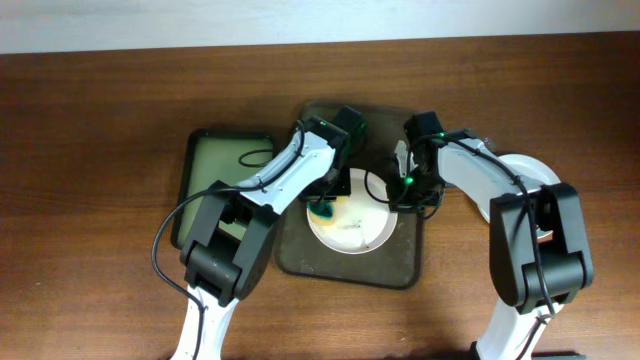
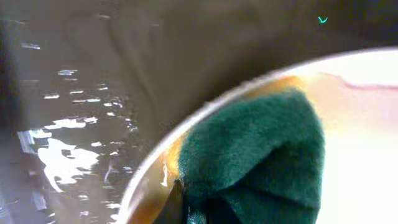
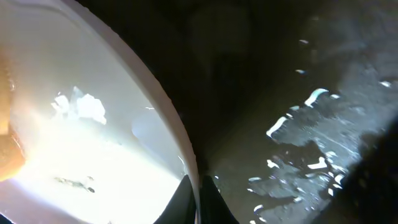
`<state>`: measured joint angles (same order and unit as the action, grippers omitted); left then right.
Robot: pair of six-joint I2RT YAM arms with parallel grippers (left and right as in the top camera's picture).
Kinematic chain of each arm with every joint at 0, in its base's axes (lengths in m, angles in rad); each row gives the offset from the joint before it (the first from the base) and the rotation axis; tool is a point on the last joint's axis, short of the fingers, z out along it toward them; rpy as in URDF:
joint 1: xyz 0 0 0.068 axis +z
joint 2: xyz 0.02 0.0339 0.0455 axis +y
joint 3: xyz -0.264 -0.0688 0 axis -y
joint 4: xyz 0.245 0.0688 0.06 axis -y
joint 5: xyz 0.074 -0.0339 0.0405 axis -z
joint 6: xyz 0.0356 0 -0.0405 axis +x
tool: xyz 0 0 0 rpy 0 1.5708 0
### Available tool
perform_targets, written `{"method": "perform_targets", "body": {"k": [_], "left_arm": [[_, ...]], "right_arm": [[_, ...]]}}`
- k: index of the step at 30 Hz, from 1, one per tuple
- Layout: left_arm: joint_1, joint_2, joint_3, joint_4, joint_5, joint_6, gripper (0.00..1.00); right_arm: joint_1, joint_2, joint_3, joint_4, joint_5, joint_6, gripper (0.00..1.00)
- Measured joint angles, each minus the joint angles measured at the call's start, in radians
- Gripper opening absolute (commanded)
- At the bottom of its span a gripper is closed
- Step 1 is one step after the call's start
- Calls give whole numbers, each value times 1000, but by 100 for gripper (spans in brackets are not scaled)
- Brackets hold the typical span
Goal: Clean dirty plates on tray and stack at the side
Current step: 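Scrub the last plate with the sponge while the right gripper holds it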
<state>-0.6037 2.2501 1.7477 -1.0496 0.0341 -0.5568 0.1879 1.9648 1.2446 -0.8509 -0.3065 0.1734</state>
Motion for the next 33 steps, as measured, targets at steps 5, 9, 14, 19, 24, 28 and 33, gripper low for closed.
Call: {"method": "perform_targets", "body": {"k": [5,9,14,19,24,28,33], "left_arm": [[-52,12,5,44,207,37,0],[-80,23,5,70,307,40,0],[-93,32,3,141,388,40,0],[-93,35,2,147,410,48,0],[-101,35,18,-46,367,85,0],[-97,39,62,-182,182,97,0],[-31,54,121,-210,-98,89,0]], "right_arm": [[-11,-2,0,-2,16,34,4],[-13,-2,0,-2,16,60,4],[-21,-2,0,-3,10,69,4],[-26,-2,0,-4,11,66,4],[-25,-2,0,-4,13,66,4],[-16,-2,0,5,2,70,4],[-2,-2,0,17,-3,86,4]]}}
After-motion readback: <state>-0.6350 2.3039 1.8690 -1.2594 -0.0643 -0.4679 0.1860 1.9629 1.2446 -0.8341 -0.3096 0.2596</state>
